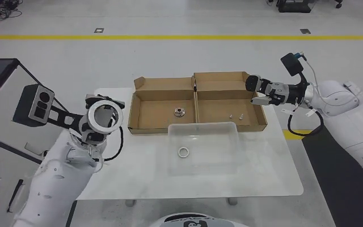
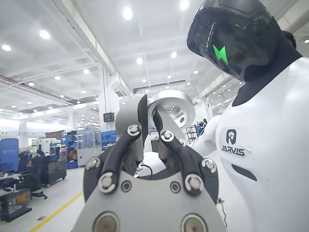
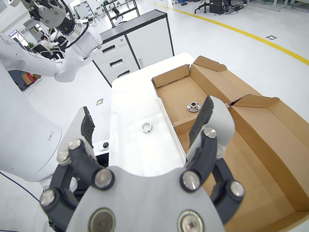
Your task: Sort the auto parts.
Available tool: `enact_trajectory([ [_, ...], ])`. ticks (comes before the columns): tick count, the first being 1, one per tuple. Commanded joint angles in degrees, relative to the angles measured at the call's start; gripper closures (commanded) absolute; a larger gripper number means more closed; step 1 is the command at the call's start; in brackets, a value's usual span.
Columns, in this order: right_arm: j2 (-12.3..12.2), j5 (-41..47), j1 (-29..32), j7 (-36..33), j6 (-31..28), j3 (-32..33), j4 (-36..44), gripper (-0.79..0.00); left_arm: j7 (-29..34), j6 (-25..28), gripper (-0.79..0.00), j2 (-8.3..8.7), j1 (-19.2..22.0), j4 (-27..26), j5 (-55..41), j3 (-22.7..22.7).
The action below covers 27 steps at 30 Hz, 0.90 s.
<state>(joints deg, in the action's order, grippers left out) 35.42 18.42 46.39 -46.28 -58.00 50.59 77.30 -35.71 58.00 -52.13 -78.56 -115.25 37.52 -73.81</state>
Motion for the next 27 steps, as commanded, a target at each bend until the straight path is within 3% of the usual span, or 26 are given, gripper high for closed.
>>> enact_trajectory([
  [1, 0.00, 0.00, 0.00, 0.00, 0.00, 0.00, 0.00, -0.785, -3.46, 0.00, 0.000, 1.01, 0.14, 1.21, 5.35, 0.75],
  [6, 0.00, 0.00, 0.00, 0.00, 0.00, 0.00, 0.00, -0.785, -10.51, 0.00, 0.000, 3.63, 0.46, 4.61, 14.27, 3.00],
  [14, 0.00, 0.00, 0.00, 0.00, 0.00, 0.00, 0.00, -0.785, -10.57, 0.00, 0.000, 6.89, 1.28, 6.85, 16.40, 4.06],
  [21, 0.00, 0.00, 0.00, 0.00, 0.00, 0.00, 0.00, -0.785, -10.58, 0.00, 0.000, 7.73, 1.35, 3.00, 7.97, 3.11],
  [27, 0.00, 0.00, 0.00, 0.00, 0.00, 0.00, 0.00, -0.785, -10.59, 0.00, 0.000, 7.08, 0.89, 1.26, 0.42, 1.28],
])
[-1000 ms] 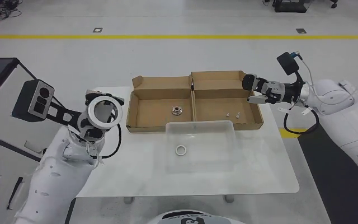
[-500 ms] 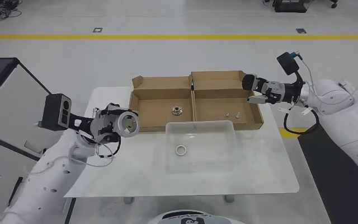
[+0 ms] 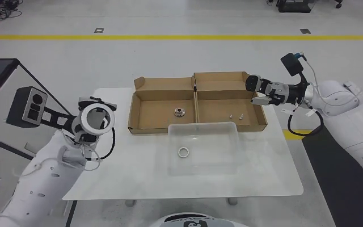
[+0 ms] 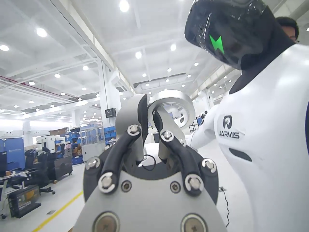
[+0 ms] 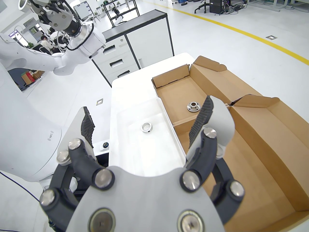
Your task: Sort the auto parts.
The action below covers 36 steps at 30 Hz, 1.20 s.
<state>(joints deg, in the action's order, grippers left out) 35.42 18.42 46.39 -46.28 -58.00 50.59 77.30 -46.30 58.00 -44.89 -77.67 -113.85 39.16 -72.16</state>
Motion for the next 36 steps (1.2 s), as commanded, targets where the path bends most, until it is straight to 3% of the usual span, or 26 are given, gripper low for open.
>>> enact_trajectory([
  [1, 0.00, 0.00, 0.00, 0.00, 0.00, 0.00, 0.00, -0.785, 0.00, 0.00, 0.000, -0.37, -0.07, -0.39, -2.64, -0.77],
  [6, 0.00, 0.00, 0.00, 0.00, 0.00, 0.00, 0.00, -0.785, 0.00, 0.00, 0.000, -1.46, -0.34, -1.48, -7.69, -2.44],
  [10, 0.00, 0.00, 0.00, 0.00, 0.00, 0.00, 0.00, -0.785, 0.01, 0.00, 0.000, -1.72, -0.84, -0.35, -4.54, -2.92],
  [19, 0.00, 0.00, 0.00, 0.00, 0.00, 0.00, 0.00, -0.785, 0.02, 0.00, 0.000, -0.09, -0.88, 3.88, 6.68, -1.40],
  [24, 0.00, 0.00, 0.00, 0.00, 0.00, 0.00, 0.00, -0.785, 0.02, 0.00, 0.000, 1.09, -0.74, 5.10, 7.88, -0.71],
  [29, 0.00, 0.00, 0.00, 0.00, 0.00, 0.00, 0.00, -0.785, 0.01, 0.00, 0.000, 1.78, -0.40, 4.01, 5.64, 0.00],
  [36, 0.00, 0.00, 0.00, 0.00, 0.00, 0.00, 0.00, -0.785, 0.00, 0.00, 0.000, 0.75, 0.39, 1.04, -2.81, -0.29],
])
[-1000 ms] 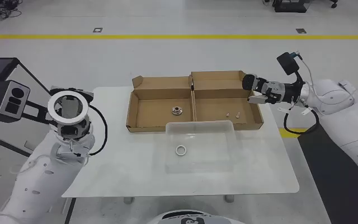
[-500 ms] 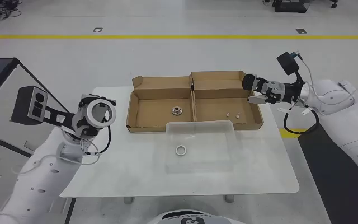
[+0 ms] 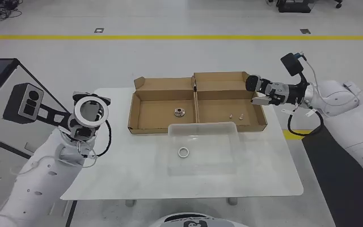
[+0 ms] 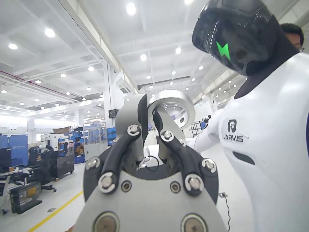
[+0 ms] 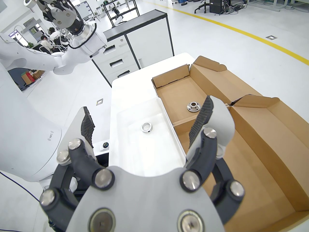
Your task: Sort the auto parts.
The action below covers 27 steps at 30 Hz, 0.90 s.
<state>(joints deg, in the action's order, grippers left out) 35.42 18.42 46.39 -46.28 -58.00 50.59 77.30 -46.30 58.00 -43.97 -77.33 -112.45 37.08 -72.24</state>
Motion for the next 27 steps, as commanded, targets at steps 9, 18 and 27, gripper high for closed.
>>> enact_trajectory([
  [9, 0.00, 0.00, 0.00, 0.00, 0.00, 0.00, 0.00, -0.785, 0.01, 0.00, 0.000, -0.64, -0.25, -0.29, -0.45, -0.86],
  [18, 0.00, 0.00, 0.00, 0.00, 0.00, 0.00, 0.00, -0.785, 0.01, 0.00, 0.000, -0.64, -0.25, -0.29, -0.45, -0.86],
  [27, 0.00, 0.00, 0.00, 0.00, 0.00, 0.00, 0.00, -0.785, 3.99, -0.94, 0.000, -0.80, 0.04, -0.72, 0.10, -0.78],
])
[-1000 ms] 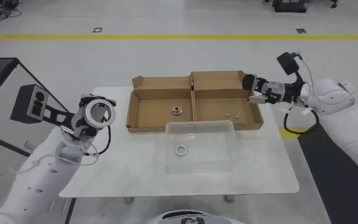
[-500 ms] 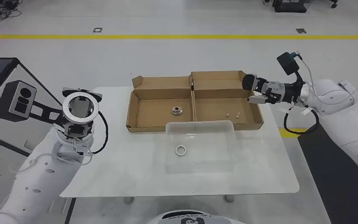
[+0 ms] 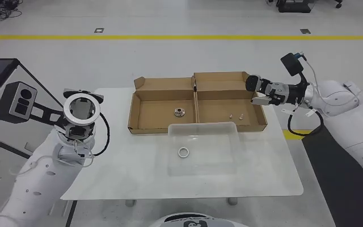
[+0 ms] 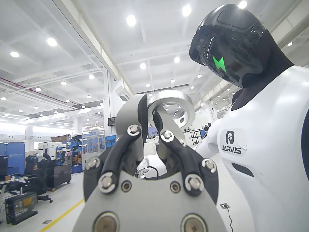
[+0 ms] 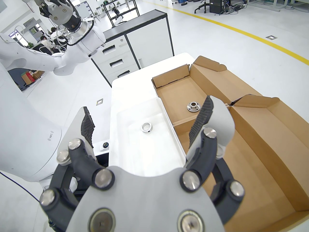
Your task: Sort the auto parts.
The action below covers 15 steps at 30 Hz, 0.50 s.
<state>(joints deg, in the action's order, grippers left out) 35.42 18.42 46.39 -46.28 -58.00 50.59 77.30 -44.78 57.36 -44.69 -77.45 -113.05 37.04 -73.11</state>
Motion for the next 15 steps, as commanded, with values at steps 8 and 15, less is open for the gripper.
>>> enact_trajectory([
  [8, 0.00, 0.00, 0.00, 0.00, 0.00, 0.00, 0.00, -0.785, 15.92, 0.44, 0.000, -0.77, 4.01, 2.85, -1.25, 3.07],
  [15, 0.00, 0.00, 0.00, 0.00, 0.00, 0.00, 0.00, -0.785, 25.78, -3.74, 0.000, -2.78, 12.10, 8.05, -4.90, 9.99],
])
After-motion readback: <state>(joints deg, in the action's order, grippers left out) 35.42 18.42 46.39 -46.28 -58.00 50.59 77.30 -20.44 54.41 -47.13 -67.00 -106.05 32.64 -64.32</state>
